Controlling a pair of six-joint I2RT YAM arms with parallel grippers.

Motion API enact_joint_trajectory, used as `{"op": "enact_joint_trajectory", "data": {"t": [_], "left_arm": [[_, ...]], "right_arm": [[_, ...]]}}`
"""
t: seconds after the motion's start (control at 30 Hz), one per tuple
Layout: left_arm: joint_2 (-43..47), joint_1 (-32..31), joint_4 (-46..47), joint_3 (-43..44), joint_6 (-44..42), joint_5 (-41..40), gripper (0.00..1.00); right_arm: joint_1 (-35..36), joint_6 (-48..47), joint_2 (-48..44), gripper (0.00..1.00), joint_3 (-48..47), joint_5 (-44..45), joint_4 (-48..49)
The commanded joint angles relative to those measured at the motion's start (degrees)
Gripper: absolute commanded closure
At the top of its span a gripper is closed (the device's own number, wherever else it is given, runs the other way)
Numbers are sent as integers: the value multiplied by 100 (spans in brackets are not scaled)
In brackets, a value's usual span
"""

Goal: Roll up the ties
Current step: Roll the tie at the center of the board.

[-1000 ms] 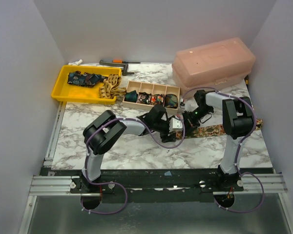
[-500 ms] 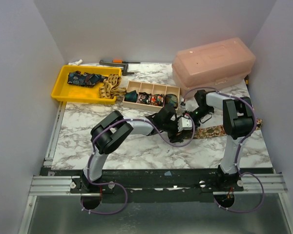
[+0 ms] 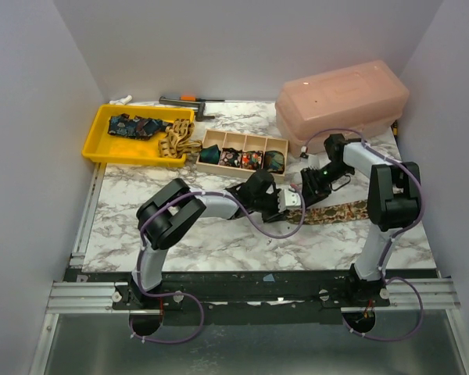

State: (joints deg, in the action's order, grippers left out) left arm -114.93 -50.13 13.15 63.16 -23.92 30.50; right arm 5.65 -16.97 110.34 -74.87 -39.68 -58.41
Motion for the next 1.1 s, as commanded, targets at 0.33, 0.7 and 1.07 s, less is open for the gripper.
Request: {"op": "enact_joint_trajectory", "data": {"t": [0.33, 0.7, 1.07], "left_arm": [[-33, 275, -1059, -852, 447, -1008, 65], [-127, 269, -1127, -769, 416, -591, 61], [-160, 277, -1165, -735, 420, -535, 60]], "right_arm": [[41, 305, 669, 68, 116, 809, 957], [304, 633, 176, 60, -325, -792, 501], [649, 990, 743, 54, -327, -781, 957]]}}
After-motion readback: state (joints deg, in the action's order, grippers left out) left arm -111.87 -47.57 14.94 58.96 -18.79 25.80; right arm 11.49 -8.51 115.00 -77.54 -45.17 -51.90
